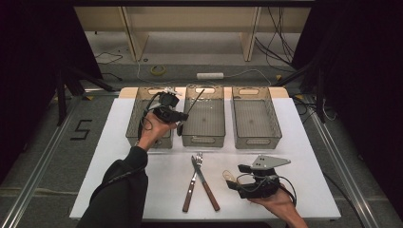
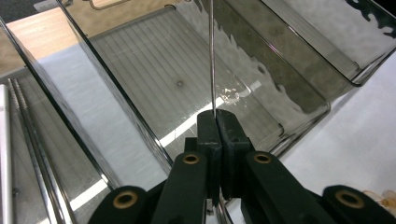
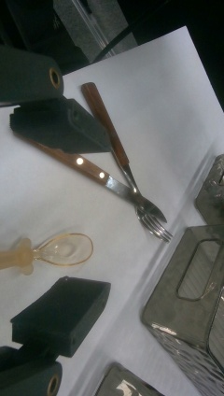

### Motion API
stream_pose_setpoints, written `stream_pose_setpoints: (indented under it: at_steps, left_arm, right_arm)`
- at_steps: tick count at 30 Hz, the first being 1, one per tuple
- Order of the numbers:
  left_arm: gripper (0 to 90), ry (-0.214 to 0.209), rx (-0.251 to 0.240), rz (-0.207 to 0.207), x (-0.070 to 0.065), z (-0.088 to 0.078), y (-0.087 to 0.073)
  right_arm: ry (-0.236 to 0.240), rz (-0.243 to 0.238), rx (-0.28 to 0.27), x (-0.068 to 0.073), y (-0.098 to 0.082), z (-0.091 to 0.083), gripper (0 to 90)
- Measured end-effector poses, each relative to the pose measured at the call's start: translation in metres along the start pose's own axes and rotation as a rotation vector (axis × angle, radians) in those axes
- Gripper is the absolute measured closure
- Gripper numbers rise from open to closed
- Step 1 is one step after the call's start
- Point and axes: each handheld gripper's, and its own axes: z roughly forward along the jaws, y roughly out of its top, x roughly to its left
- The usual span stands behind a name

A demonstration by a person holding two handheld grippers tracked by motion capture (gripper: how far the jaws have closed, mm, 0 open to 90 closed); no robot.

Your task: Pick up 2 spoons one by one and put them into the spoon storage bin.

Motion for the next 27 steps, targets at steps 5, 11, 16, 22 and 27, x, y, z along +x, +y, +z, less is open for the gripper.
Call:
stream_pose_setpoints:
  at_steps: [5,11,16,22,27]
  left_arm:
    - [88.2,0.011,0.006,-0.015,0.002,0.006,0.004]
    - [88.1,0.027,-0.002,-0.027,0.005,0.011,0.012]
    - [87.9,0.03,-0.008,-0.04,0.007,0.015,0.016]
    - [87.8,0.038,-0.01,-0.048,0.007,0.025,0.018]
    - [87.7,0.043,-0.015,-0.054,0.007,0.035,0.016]
  right_arm:
    - [0.0,0.001,0.0,0.0,0.0,0.0,28.2]
    - [0.001,0.001,0.0,-0.001,0.0,0.0,28.2]
    - [0.003,0.001,0.002,-0.001,0.0,0.0,28.1]
    - [0.005,-0.001,0.002,-0.001,0.0,0.0,28.1]
    - [0.006,0.001,0.001,-0.001,0.0,0.0,28.2]
